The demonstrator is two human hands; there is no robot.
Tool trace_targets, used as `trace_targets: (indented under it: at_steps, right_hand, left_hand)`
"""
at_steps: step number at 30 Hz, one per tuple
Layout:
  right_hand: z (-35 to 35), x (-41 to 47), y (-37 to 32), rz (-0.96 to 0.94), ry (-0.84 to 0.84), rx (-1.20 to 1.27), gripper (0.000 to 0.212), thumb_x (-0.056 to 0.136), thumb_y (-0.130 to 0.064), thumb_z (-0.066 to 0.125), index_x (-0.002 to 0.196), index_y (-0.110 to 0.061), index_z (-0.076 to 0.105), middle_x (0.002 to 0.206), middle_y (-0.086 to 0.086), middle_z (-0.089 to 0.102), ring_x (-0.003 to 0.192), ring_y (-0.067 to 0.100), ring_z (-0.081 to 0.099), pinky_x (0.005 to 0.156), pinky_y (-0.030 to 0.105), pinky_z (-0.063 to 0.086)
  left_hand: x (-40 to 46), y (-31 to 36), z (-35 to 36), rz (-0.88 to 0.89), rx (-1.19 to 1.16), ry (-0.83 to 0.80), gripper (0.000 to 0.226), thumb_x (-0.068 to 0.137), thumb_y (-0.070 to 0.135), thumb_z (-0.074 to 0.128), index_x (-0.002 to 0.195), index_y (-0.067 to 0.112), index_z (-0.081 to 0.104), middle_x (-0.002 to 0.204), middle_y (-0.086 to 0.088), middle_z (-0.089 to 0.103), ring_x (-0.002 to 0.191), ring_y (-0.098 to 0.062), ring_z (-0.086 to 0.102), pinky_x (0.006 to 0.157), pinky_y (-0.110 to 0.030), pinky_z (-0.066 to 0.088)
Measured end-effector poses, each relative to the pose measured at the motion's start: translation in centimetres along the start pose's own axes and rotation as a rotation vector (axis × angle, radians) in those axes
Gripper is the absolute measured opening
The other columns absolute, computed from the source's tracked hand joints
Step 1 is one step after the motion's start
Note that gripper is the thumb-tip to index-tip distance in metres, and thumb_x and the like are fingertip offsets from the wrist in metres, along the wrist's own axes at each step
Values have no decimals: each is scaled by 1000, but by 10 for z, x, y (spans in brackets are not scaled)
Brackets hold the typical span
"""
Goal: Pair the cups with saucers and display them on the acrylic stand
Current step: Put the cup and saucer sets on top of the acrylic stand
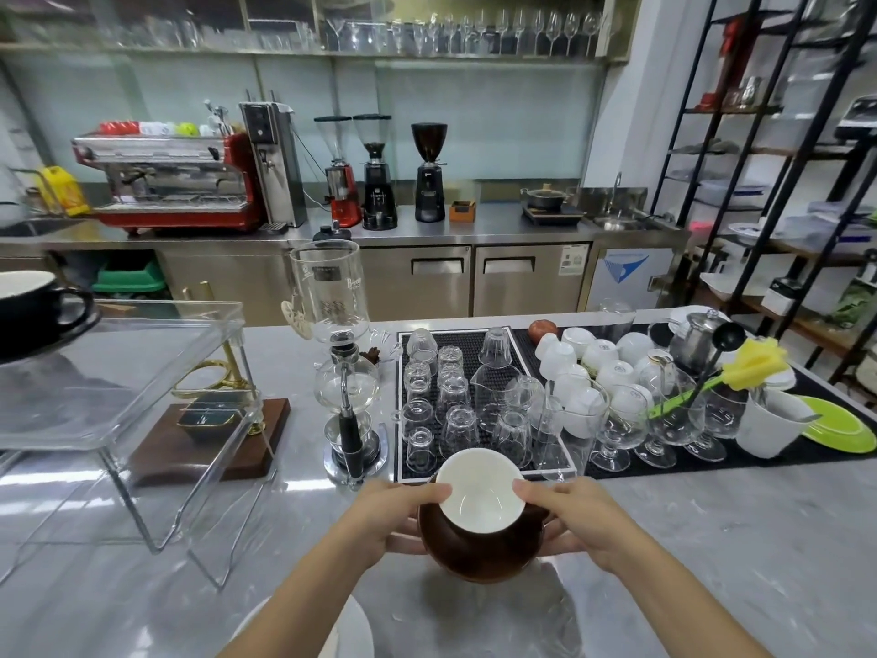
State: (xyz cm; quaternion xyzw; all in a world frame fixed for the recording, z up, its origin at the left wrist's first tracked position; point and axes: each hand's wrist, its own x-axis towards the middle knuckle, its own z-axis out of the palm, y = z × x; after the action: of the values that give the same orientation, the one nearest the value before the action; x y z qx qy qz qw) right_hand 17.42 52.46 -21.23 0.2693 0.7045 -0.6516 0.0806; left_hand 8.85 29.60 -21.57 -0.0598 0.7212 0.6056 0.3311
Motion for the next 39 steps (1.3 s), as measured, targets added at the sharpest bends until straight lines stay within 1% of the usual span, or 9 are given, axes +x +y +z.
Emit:
trace_targets:
  at_steps: [4, 7, 11, 15, 19, 23, 30, 34, 39]
  right_hand:
    - [8, -11, -27, -54, -22, -12, 49, 76, -32, 81, 91, 13, 69, 73, 22, 71, 61, 31, 65, 60, 41, 62]
    - [16, -17, -49, -111, -30, -51, 55, 76, -34, 81, 95, 15, 66, 73, 23, 73, 56, 28, 68, 59, 40, 61]
    - [28, -27, -81, -186, -63, -71, 49, 78, -34, 79, 94, 11, 68, 70, 19, 74, 50, 24, 67, 63, 43, 63]
    - [50, -37, -117, -261, -82, -79, 51, 81, -32, 77, 97, 15, 65, 69, 22, 71, 47, 25, 66, 53, 36, 60]
    - [69, -47, -147, -312, -128, -133, 49, 82, -36, 74, 96, 11, 68, 75, 26, 74, 56, 32, 70, 56, 37, 62]
    - [84, -51, -171, -373, -148, -163, 50, 80, -42, 74, 93, 6, 72, 80, 24, 76, 61, 32, 72, 68, 43, 62]
    - [126, -67, -225, -505, -204, -211, 49, 82, -41, 72, 95, 6, 71, 81, 24, 76, 67, 32, 74, 75, 47, 62]
    - [162, -75, -251, -535, -267, -229, 50, 82, -40, 73, 97, 8, 69, 83, 24, 76, 66, 30, 75, 71, 41, 61]
    - [204, -80, -276, -535, -341, -246, 49, 82, -38, 73, 97, 8, 67, 83, 25, 76, 73, 35, 75, 67, 41, 63]
  left_hand:
    - [-17, 16, -13, 47, -23, 41, 48, 74, 22, 86, 107, -9, 70, 81, -17, 74, 66, -27, 71, 56, -34, 61]
    - [-34, 32, -27, 89, -27, 59, 49, 74, 24, 87, 107, -9, 71, 81, -16, 74, 66, -26, 71, 60, -36, 63]
    - [-58, 57, -47, 154, -11, 80, 45, 76, 24, 85, 104, -9, 72, 75, -14, 73, 61, -23, 70, 59, -35, 64]
    - [-84, 84, -73, 212, 5, 122, 45, 77, 25, 85, 104, -8, 71, 84, -20, 76, 65, -26, 73, 55, -31, 61]
    - [-105, 104, -95, 250, 40, 155, 41, 79, 28, 83, 102, -4, 71, 90, -21, 79, 79, -32, 79, 64, -37, 65]
    - [-124, 124, -114, 313, 70, 215, 38, 80, 27, 83, 100, -4, 71, 84, -19, 79, 70, -27, 78, 57, -33, 63]
    - [-168, 156, -161, 410, 100, 308, 38, 81, 27, 81, 103, -1, 69, 75, -14, 79, 66, -27, 78, 54, -30, 62]
    - [-193, 167, -197, 421, 92, 363, 37, 82, 28, 81, 101, -3, 71, 72, -13, 79, 63, -24, 78, 51, -28, 60]
    - [-213, 166, -235, 417, 70, 425, 39, 81, 29, 81, 102, -3, 70, 75, -14, 79, 66, -25, 78, 52, -29, 61]
